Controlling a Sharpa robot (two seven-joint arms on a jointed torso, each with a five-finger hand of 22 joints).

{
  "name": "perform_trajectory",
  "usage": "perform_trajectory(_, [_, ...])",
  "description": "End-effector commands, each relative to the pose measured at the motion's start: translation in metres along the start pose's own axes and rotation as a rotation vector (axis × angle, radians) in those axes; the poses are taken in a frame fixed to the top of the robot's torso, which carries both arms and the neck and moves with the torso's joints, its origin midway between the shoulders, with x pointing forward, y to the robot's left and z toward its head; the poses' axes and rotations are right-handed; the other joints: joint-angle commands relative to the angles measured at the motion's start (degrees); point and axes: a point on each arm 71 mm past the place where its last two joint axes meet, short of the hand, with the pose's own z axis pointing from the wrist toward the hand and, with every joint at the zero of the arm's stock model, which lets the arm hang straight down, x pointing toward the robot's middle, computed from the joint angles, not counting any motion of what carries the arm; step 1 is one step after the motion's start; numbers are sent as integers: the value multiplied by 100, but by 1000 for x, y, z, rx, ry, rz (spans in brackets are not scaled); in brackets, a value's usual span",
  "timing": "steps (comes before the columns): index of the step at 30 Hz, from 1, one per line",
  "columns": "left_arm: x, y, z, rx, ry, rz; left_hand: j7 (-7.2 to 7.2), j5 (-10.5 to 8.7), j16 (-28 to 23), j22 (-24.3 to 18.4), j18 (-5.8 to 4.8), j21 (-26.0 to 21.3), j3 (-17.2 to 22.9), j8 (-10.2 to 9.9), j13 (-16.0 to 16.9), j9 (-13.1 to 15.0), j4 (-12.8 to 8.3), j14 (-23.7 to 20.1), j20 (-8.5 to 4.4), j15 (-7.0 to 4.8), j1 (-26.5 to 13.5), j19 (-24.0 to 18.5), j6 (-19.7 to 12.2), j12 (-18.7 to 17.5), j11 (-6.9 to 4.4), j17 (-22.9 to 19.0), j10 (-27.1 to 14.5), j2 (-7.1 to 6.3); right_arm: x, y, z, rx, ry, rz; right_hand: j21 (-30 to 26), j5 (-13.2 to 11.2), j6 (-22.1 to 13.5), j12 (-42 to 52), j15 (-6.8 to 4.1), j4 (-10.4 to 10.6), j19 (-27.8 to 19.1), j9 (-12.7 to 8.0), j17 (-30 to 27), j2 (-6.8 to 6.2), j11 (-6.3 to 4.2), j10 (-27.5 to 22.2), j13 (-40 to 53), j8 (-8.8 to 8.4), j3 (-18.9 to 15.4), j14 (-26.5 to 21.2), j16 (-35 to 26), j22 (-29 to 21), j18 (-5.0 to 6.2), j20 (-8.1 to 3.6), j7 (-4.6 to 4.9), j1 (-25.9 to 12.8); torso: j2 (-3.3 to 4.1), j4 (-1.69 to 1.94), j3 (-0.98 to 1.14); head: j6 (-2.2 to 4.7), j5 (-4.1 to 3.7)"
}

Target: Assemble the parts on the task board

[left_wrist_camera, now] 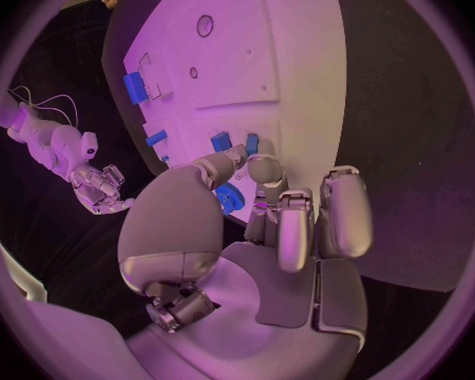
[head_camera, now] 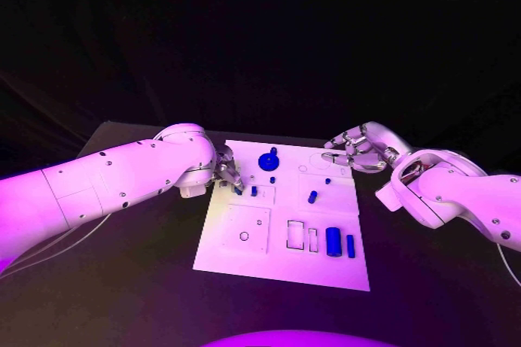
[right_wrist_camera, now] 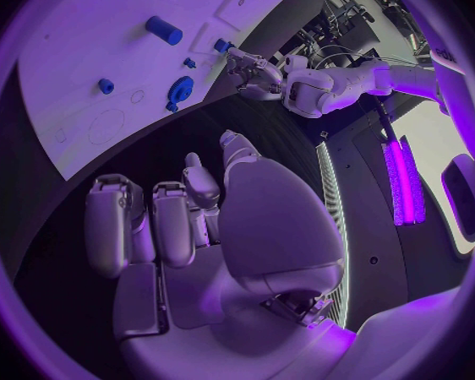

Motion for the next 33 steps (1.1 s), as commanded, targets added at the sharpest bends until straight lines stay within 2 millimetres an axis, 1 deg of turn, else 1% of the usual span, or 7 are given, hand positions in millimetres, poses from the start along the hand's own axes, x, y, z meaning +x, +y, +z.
perform_trajectory(1, [8, -2, 2, 0, 42, 23, -189, 17, 34, 16, -77, 24, -91, 35, 19, -17, 19, 591, 2, -38, -73, 33, 155, 30, -27, 1507, 44, -11, 1, 1, 0, -8, 14, -2, -19, 32, -31, 5, -41, -1, -39, -8, 4, 45, -19, -12, 6, 18, -20, 218, -25, 678, 93, -16, 7, 0, -2, 4, -1, -1, -5])
perform_trajectory(6, [8, -2, 2, -3, 42, 25, -203, 15, 34, 28, -79, 31, -311, 62, 46, -53, 105, 591, -5, -46, -199, 38, 197, 72, -37, 1507, 61, -67, 1, 1, 0, -8, 14, -2, -19, 32, -31, 5, -41, -1, -39, -8, 4, 45, -19, -12, 6, 18, -20, 218, -25, 678, 93, -16, 7, 0, -3, 6, -2, -5, -8])
perform_trajectory(10, [7, -2, 2, -6, 39, 26, -212, 16, 34, 27, -79, 29, -515, 73, 65, -96, 185, 591, -12, -54, -268, 38, 221, 101, -45, 1507, 68, -77, 1, 1, 0, -8, 14, -2, -19, 32, -31, 5, -41, -1, -39, -8, 4, 45, -19, -12, 6, 18, -20, 218, -25, 678, 93, -16, 7, 0, -4, 6, -4, -2, -8])
perform_trajectory(18, [6, -1, 2, -14, 23, 22, -219, 17, 34, 24, -78, 24, -877, 88, 94, -179, 325, 591, -19, -61, -327, 35, 262, 150, -51, 1507, 78, -50, 1, 1, 0, -8, 14, -2, -29, 42, -31, 1, -42, -2, -40, -9, -1, 44, -20, -18, -3, 27, -25, 218, -32, 674, 95, -17, 6, -3, -1, 5, -4, 3, -10])
perform_trajectory(28, [4, 1, 3, -23, 8, 15, -220, 17, 34, 27, -78, 24, -1083, 92, 101, -233, 401, 591, -23, -64, -326, 37, 275, 167, -52, 1507, 76, -23, 1, 1, 0, -7, 13, -2, -29, 42, -32, 2, -42, 0, -40, -10, -5, 44, -19, -18, -3, 28, -27, 218, -35, 674, 95, -17, 7, -5, -3, 2, -3, 4, -14])
perform_trajectory(30, [4, 2, 3, -23, 5, 13, -215, 15, 34, 31, -79, 25, -1197, 95, 101, -253, 453, 591, -22, -61, -365, 39, 283, 172, -48, 1507, 73, -49, 1, 0, 0, -7, 13, -2, -29, 42, -32, 2, -42, 0, -40, -10, -5, 44, -19, -18, -3, 28, -27, 218, -35, 674, 95, -17, 7, -5, -2, 3, -5, 7, -17])
perform_trajectory(33, [3, 2, 3, -20, -1, 8, -201, 12, 34, 29, -80, 22, -1552, 107, 116, -288, 603, 591, -15, -52, -530, 38, 309, 196, -34, 1507, 79, -176, 1, 0, 0, -7, 13, -3, -29, 42, -32, 2, -42, 0, -40, -10, -5, 44, -19, -18, -3, 28, -27, 218, -35, 674, 95, -17, 7, -5, -2, 1, -7, 11, -20])
